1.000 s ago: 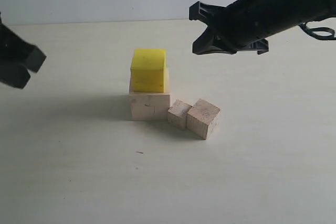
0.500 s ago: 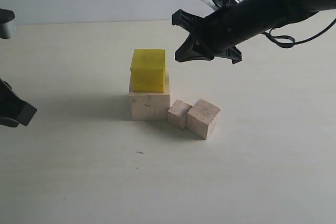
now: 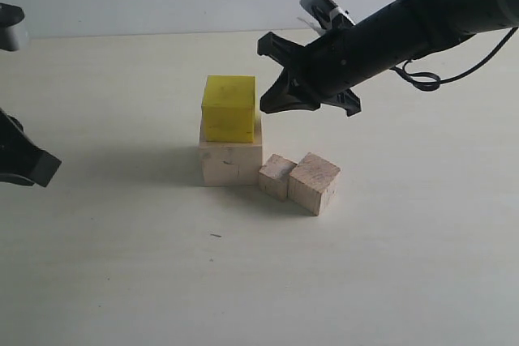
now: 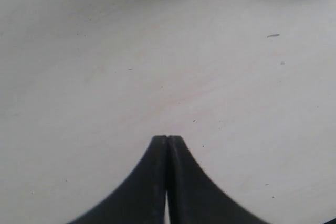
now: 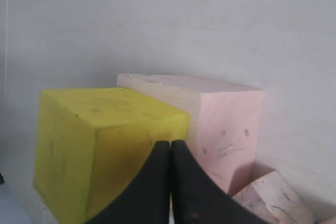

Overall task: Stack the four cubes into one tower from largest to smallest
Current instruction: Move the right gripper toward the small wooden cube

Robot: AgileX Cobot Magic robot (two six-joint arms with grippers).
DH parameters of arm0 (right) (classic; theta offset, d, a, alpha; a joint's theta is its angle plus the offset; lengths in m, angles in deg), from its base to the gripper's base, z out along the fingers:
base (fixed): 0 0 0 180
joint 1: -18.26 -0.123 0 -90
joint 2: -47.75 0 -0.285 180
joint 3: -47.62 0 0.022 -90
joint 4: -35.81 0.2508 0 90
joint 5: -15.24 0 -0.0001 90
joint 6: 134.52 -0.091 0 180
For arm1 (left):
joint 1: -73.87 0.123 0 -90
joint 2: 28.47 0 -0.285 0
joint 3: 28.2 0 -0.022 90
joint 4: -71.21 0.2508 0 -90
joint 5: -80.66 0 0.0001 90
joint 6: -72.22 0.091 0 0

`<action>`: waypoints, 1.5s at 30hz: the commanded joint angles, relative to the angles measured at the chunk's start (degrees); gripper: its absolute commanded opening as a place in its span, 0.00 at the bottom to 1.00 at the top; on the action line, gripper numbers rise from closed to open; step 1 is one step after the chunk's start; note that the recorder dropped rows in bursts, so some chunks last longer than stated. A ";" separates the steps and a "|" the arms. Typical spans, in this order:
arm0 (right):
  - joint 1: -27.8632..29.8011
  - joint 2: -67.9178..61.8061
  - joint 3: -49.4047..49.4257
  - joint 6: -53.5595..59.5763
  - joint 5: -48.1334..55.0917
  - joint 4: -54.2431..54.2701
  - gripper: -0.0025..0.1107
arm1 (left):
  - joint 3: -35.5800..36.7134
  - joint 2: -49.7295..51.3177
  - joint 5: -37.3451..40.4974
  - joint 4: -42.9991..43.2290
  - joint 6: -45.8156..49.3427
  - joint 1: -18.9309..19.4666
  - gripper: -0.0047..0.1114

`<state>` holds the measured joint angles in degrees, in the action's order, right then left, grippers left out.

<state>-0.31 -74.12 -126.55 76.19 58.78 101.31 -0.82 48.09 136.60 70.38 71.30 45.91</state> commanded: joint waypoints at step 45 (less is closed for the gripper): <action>0.03 0.27 -0.53 12.65 0.51 -0.42 0.02 | 0.31 -0.43 -2.23 -0.46 0.92 0.13 0.04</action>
<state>-0.31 -74.17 -126.55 89.04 59.79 103.45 -0.73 48.09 134.74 70.38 71.75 45.91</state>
